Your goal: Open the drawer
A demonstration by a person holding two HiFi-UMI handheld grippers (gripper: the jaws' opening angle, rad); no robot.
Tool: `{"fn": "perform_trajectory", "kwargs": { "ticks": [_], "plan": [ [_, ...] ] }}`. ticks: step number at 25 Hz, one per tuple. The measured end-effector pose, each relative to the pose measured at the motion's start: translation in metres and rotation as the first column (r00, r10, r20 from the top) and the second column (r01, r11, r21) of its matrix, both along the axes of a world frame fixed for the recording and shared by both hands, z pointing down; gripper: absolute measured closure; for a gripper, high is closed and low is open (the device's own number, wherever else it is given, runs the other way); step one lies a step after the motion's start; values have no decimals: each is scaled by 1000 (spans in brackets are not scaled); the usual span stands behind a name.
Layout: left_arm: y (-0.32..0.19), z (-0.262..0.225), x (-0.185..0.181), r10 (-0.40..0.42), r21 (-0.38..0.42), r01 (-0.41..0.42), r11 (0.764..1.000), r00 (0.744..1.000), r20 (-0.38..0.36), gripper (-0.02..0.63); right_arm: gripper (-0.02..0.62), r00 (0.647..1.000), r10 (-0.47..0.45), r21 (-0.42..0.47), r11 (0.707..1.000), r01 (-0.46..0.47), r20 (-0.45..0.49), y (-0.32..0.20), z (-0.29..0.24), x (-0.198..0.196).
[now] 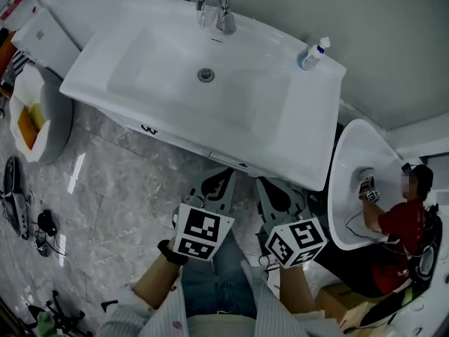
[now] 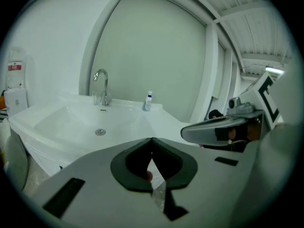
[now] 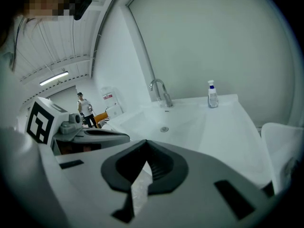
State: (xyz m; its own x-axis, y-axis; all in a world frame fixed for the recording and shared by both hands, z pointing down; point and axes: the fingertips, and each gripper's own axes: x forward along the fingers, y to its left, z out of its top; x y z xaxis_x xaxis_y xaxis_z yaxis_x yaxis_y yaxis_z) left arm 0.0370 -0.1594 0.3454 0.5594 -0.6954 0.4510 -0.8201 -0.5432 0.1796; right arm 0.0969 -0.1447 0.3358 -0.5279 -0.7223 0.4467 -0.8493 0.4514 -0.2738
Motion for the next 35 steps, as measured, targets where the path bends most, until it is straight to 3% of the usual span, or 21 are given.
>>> {"fn": "perform_trajectory", "kwargs": {
  "ticks": [15,27,35],
  "plan": [
    [1,139,36,65,-125,-56,991,995,69,591,586,996,42,-72,996,-48,-80,11,125,23],
    [2,220,53,163,-126,-152,980,983,86,589,586,990,61,-100,992,-74,-124,0,214,40],
    [-9,266,52,153,-166,-137,976,984,87,589,586,987,52,-128,989,-71,-152,-7,261,37]
  ]
}}
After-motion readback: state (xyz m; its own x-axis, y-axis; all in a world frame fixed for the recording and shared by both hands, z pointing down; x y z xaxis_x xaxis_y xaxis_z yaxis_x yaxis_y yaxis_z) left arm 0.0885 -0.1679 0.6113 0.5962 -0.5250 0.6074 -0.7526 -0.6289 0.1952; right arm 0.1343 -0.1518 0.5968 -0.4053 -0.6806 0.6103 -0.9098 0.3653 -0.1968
